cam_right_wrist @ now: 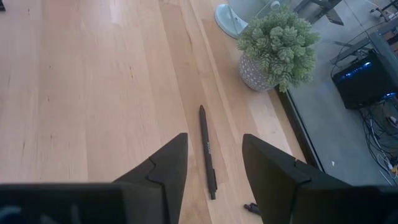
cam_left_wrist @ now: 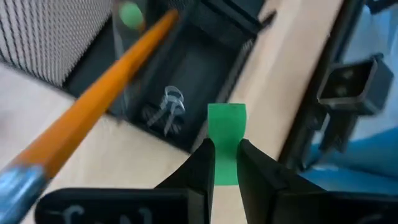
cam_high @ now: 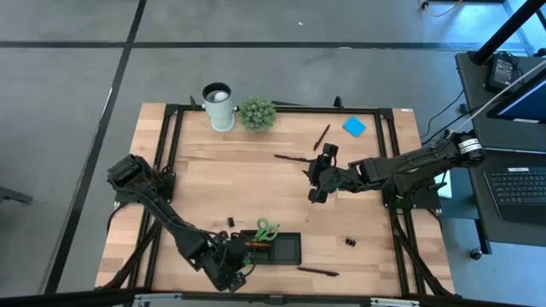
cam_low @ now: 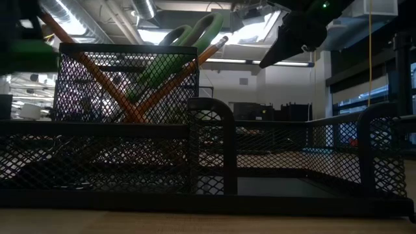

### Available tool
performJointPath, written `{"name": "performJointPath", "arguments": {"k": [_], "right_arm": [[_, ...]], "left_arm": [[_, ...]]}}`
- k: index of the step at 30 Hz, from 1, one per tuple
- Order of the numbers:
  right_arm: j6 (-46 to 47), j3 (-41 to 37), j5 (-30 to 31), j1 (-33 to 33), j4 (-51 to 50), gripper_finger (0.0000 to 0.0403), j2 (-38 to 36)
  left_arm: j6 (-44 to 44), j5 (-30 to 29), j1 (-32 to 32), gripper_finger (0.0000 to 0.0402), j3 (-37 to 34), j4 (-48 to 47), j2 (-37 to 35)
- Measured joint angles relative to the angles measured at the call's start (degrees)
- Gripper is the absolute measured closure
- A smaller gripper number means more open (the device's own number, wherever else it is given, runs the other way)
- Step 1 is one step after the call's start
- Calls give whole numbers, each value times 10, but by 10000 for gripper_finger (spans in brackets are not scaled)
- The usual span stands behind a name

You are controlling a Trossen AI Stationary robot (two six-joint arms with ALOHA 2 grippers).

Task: Pick and place office supplies into organizer
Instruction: Put the green eraser into the black desk organizer

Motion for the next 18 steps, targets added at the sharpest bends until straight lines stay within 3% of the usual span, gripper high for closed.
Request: {"name": "performJointPath", "arguments": {"k": [11, 18], "right_arm": [[0, 0, 0, 0, 0, 247, 0], [-1, 0, 0, 0, 0, 247, 0]], "left_arm": [[0, -39, 18, 352, 0, 0, 6], [24, -9, 30, 352, 0, 0, 6]]}}
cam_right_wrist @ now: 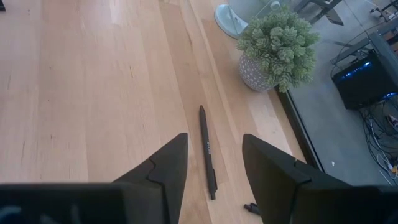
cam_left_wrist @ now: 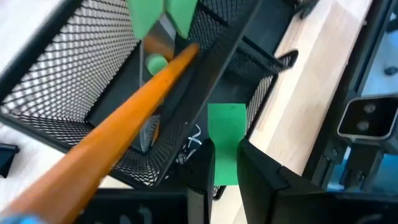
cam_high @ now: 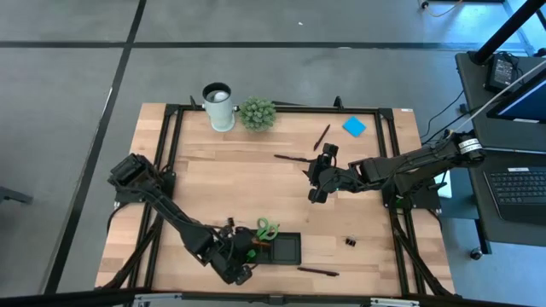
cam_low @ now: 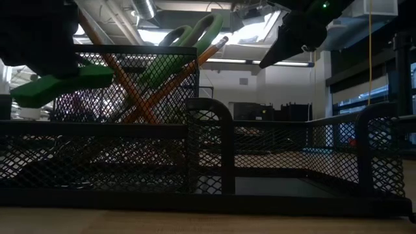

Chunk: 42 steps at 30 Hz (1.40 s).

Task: Pick and place office supplies into organizer
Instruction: Put the green eraser into the black desk organizer

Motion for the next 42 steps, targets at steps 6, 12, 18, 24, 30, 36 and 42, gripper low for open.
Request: {"name": "performJointPath", "arguments": {"k": [6, 12, 18, 24, 30, 36, 42], "right_arm": [[-2, 0, 0, 0, 0, 247, 0], [-2, 0, 0, 0, 0, 247, 0], [-2, 0, 0, 0, 0, 247, 0], [-2, 0, 0, 0, 0, 247, 0], [-2, 0, 0, 0, 0, 247, 0], [-3, 0, 0, 0, 0, 247, 0], [-3, 0, 0, 0, 0, 247, 0]], "left_arm": [[1, 22, 6, 339, 0, 0, 0], [1, 18, 14, 335, 0, 0, 0], [1, 16, 15, 334, 0, 0, 0], [0, 16, 14, 333, 0, 0, 0], [-9, 16, 14, 331, 0, 0, 0], [-19, 16, 14, 315, 0, 0, 0], [-24, 15, 14, 298, 0, 0, 0]]}}
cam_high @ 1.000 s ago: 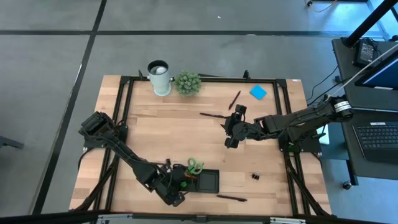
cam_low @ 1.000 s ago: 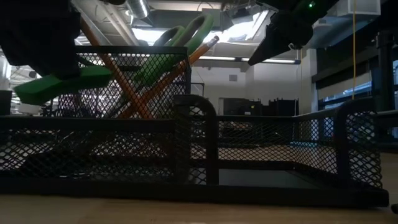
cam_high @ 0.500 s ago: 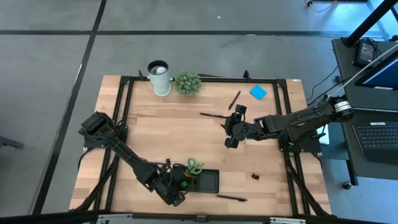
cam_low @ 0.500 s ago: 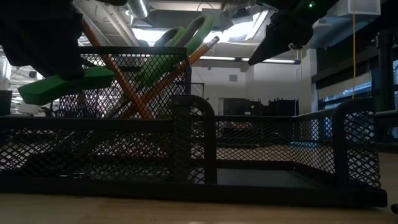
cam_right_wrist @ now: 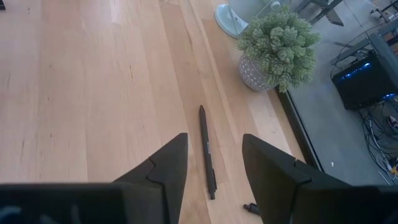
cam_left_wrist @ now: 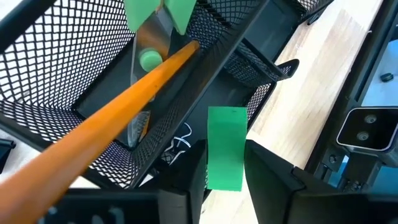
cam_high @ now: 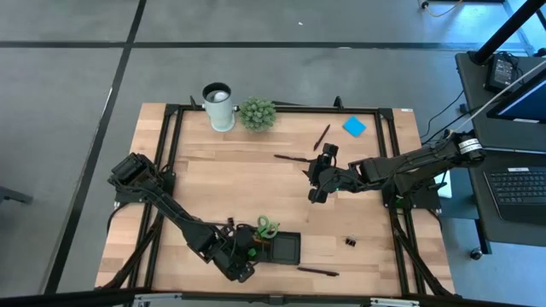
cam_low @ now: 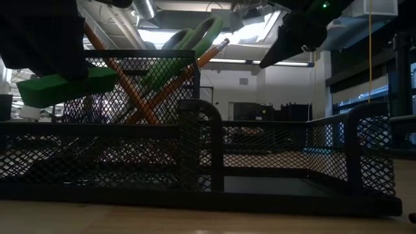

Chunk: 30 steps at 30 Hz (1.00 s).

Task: Pick and place office supplies into organizer
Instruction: Put the green eraser into the black desk organizer, then put the left black binder clip into the black desk organizer

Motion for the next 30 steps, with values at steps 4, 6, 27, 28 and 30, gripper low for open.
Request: {"name": "performJointPath", "arguments": {"k": [4, 6, 27, 28, 30], "right_arm": [[0, 0, 0, 0, 0, 247, 0], [0, 0, 0, 0, 0, 247, 0], [-2, 0, 0, 0, 0, 247, 0], [-2, 0, 0, 0, 0, 247, 0], [-2, 0, 0, 0, 0, 247, 0]], "left_arm": [[0, -2, 0, 292, 0, 0, 0], [0, -7, 0, 290, 0, 0, 0], [-17, 313, -4, 298, 0, 79, -1], [-21, 320, -5, 298, 0, 79, -2], [-35, 344, -8, 298, 0, 79, -3]]}}
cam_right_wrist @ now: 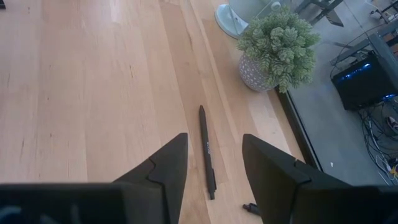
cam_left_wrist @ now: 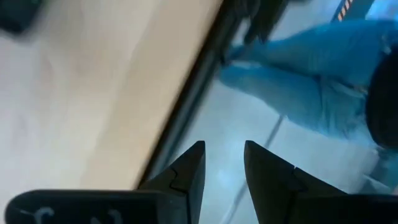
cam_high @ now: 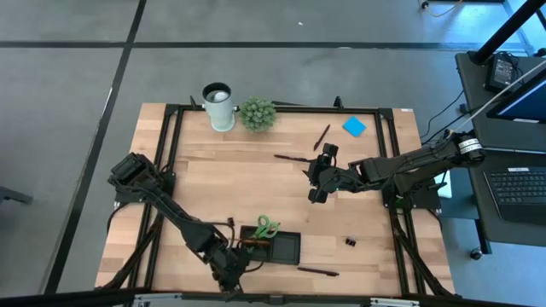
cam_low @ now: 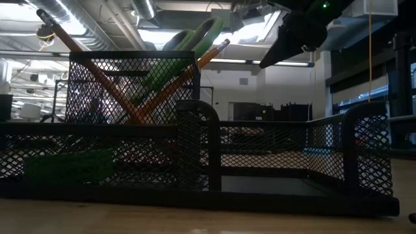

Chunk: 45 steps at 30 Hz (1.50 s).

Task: Pick and place office supplies into organizer
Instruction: Put the left black binder clip into the black desk organizer

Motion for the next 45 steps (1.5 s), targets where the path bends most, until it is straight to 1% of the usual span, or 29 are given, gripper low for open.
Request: {"name": "performJointPath", "arguments": {"k": [2, 4, 6, 11, 13, 18, 23, 25, 27, 30, 32, 36, 39, 40, 44, 45], "right_arm": [[0, 0, 0, 0, 0, 247, 0], [0, 0, 0, 0, 0, 247, 0], [0, 0, 0, 0, 0, 247, 0], [1, 0, 0, 0, 0, 247, 0], [0, 0, 0, 0, 0, 247, 0], [-19, 0, 0, 0, 0, 247, 0], [-40, 0, 0, 0, 1, 247, 0], [-42, 0, 0, 0, 1, 247, 0], [-42, 0, 0, 0, 2, 247, 0], [-43, 0, 0, 0, 4, 247, 0], [-43, 0, 0, -1, 5, 247, 0], [-41, 0, 0, -1, 5, 247, 0], [-40, 0, 0, -1, 5, 247, 0], [-40, 0, 0, -1, 4, 247, 0], [-39, 0, 0, -1, 0, 247, 0], [-39, 0, 0, -1, 0, 247, 0]], "left_arm": [[-22, 42, -3, 298, 0, -7, 0], [-62, 88, -5, 298, 0, -23, 0], [-95, 121, -10, 298, 0, -40, 0], [-132, 118, -45, 302, 0, -83, -3], [-149, 107, -61, 308, 0, -109, -3], [-222, 7, -100, 327, -3, -163, -7], [-316, -145, -135, 345, -31, -149, -38], [-354, -194, -147, 350, -48, -149, -58], [-392, -215, -155, 353, -73, -149, -84], [-450, -221, -160, 354, -122, -152, -129], [-480, -252, -162, 354, -159, -150, -160], [-483, -340, -151, 353, -239, -88, -206], [-488, -408, -134, 347, -294, -59, -221], [-490, -420, -126, 344, -307, -55, -221], [-504, -426, -94, 325, -342, -48, -222], [-511, -436, -87, 320, -346, -47, -222]]}}
